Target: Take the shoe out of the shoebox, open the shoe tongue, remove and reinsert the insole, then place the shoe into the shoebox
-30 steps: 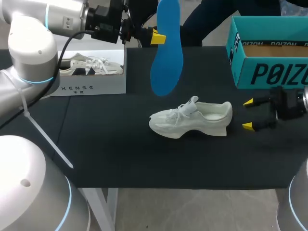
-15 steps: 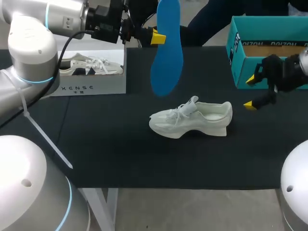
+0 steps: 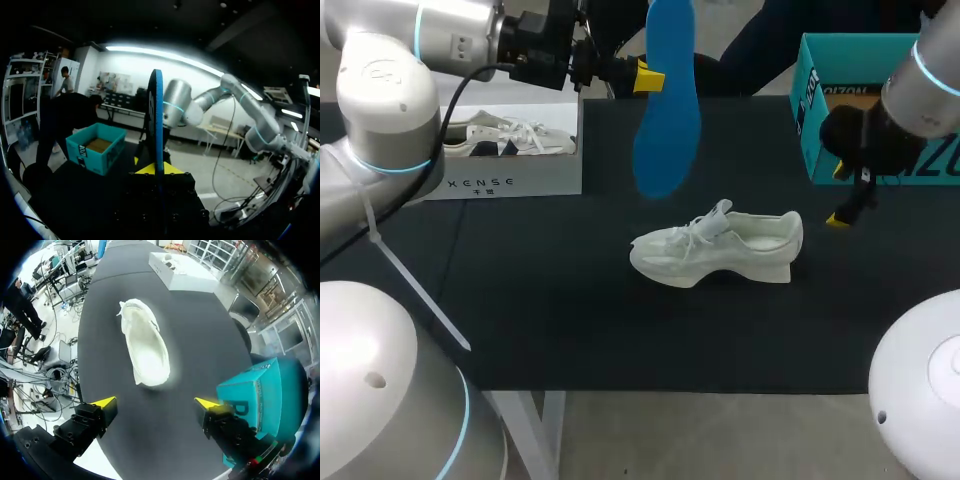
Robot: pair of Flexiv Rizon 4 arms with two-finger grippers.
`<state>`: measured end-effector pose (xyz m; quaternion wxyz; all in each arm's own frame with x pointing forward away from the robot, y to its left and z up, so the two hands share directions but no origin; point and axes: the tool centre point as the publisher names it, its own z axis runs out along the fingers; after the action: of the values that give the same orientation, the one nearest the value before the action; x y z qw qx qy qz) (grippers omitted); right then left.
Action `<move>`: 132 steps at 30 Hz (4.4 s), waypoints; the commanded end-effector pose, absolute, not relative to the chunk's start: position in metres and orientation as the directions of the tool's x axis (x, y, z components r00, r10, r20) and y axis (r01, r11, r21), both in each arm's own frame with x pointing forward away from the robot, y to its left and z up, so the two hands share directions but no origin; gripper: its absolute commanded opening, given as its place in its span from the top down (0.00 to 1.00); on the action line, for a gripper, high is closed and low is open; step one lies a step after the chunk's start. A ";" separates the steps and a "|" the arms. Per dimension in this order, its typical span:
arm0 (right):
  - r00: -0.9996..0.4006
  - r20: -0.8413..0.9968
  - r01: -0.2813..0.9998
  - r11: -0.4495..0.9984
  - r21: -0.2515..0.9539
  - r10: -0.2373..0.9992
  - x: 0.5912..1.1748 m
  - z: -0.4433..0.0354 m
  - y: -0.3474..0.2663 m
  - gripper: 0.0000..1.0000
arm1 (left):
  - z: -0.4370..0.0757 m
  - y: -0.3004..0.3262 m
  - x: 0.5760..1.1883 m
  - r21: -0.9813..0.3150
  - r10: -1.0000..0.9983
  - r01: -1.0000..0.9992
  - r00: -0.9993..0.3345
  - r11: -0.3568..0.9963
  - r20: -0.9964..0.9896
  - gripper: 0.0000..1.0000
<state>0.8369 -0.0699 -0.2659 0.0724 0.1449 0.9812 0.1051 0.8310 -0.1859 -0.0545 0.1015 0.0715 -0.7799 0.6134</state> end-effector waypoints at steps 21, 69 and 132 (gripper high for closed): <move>-0.954 -0.158 0.260 0.966 -0.009 0.255 0.838 -0.250 -0.067 0.00 | -0.055 -0.187 0.831 -0.943 0.014 -0.236 -0.969 0.235 0.246 1.00; -0.975 -0.063 0.205 0.974 0.094 0.211 0.890 -0.330 0.006 0.00 | -0.029 -0.176 0.822 -0.941 0.032 -0.269 -0.959 0.206 0.282 1.00; -0.972 -0.103 0.193 0.969 0.155 0.210 0.879 -0.300 -0.027 1.00 | -0.029 -0.176 0.822 -0.941 0.032 -0.269 -0.959 0.206 0.282 1.00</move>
<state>0.8793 -0.0268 -0.3009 0.0592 0.1018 0.9905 0.0717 0.8220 -0.1759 -0.0289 0.1204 0.0773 -0.7671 0.6253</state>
